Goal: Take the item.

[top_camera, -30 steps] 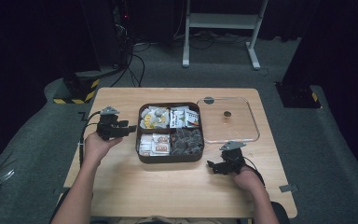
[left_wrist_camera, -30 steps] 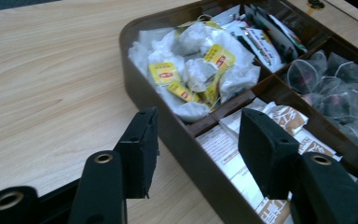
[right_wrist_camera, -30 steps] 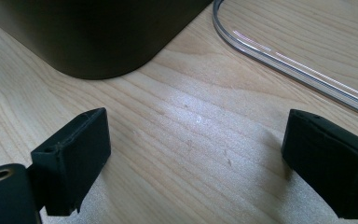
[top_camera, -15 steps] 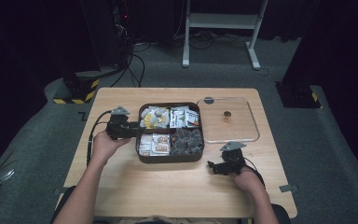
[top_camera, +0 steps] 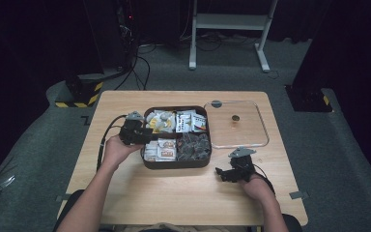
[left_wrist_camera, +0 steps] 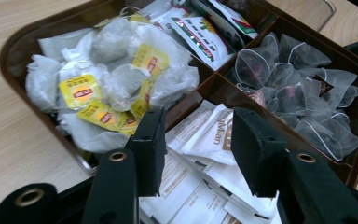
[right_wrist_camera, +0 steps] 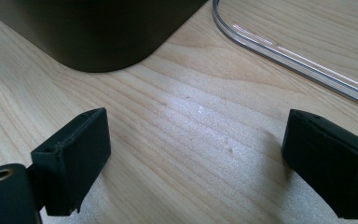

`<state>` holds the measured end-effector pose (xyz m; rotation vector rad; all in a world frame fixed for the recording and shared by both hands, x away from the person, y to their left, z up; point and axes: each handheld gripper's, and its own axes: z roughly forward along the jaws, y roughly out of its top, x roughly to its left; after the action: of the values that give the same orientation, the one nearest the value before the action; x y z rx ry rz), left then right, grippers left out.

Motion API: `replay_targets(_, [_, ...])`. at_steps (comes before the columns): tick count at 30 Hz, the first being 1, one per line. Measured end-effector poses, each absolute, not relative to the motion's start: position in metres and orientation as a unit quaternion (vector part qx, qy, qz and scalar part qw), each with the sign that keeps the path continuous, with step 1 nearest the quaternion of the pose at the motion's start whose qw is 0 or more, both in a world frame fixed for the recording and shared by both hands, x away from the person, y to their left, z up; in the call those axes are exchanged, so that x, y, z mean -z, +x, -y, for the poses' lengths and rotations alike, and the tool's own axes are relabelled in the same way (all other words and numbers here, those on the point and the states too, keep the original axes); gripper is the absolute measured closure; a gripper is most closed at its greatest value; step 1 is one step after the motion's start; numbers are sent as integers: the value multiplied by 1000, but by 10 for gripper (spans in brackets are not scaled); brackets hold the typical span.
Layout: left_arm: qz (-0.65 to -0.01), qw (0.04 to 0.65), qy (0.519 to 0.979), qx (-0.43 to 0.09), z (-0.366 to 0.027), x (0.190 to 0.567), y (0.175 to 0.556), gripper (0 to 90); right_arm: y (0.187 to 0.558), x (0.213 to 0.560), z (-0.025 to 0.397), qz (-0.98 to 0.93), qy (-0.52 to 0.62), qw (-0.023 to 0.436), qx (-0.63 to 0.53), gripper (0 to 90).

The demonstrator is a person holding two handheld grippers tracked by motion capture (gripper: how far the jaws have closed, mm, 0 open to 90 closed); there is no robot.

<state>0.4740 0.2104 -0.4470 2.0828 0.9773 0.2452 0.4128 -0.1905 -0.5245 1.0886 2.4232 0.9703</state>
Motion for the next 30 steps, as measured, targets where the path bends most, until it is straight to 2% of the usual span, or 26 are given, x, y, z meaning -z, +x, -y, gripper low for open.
replay_targets(19, [-368,372,850,-61,-185,465,486,581,409,524,191,-844,385,157,-338,79])
replay_targets(30, [-352,337,871,-62,-173,472,492,590,407,525,191,-843,387,159,-338,79])
